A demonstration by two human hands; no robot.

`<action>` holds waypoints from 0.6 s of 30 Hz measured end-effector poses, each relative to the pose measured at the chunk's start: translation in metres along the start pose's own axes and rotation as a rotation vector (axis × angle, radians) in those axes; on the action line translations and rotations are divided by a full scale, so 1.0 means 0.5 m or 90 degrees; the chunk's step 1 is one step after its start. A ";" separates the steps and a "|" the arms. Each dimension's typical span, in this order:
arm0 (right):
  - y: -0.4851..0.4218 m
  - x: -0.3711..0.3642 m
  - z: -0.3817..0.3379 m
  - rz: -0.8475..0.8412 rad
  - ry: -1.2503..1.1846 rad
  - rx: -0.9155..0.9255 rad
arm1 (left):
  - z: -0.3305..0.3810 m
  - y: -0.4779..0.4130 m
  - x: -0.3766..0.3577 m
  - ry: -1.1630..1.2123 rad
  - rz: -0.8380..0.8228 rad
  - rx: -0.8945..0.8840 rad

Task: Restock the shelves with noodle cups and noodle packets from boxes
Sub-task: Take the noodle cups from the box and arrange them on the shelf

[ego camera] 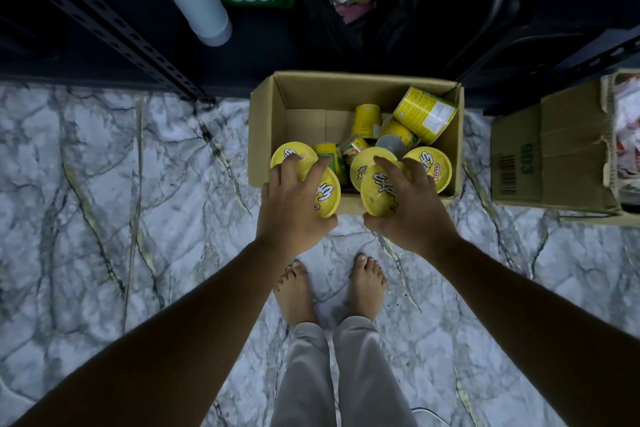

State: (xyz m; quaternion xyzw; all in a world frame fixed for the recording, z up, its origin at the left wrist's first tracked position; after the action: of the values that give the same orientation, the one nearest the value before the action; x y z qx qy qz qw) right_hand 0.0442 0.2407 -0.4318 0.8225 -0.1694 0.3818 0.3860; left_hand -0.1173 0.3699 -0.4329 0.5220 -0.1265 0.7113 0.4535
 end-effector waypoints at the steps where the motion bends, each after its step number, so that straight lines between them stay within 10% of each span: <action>1: 0.025 0.016 -0.008 0.012 -0.018 0.002 | 0.006 0.019 0.021 0.018 0.012 0.010; 18: 0.461 0.537 -0.360 0.186 -0.182 0.199 | 0.277 0.307 0.675 0.126 0.158 -0.161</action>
State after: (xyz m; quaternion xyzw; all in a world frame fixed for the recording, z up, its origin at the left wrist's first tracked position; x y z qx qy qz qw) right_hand -0.0027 0.2338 -0.0378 0.8847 -0.2782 0.3346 0.1674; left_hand -0.1646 0.3669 -0.0400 0.3688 -0.2327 0.7880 0.4346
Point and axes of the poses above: each hand's wrist, its own y-axis away from the middle knuckle, its own x-axis out of the back of the hand, z = x × y, the point moved 6 cm from there along -y, towards the middle knuckle, and after that the axes turned 9 degrees about -x, right-handed, at the moved point
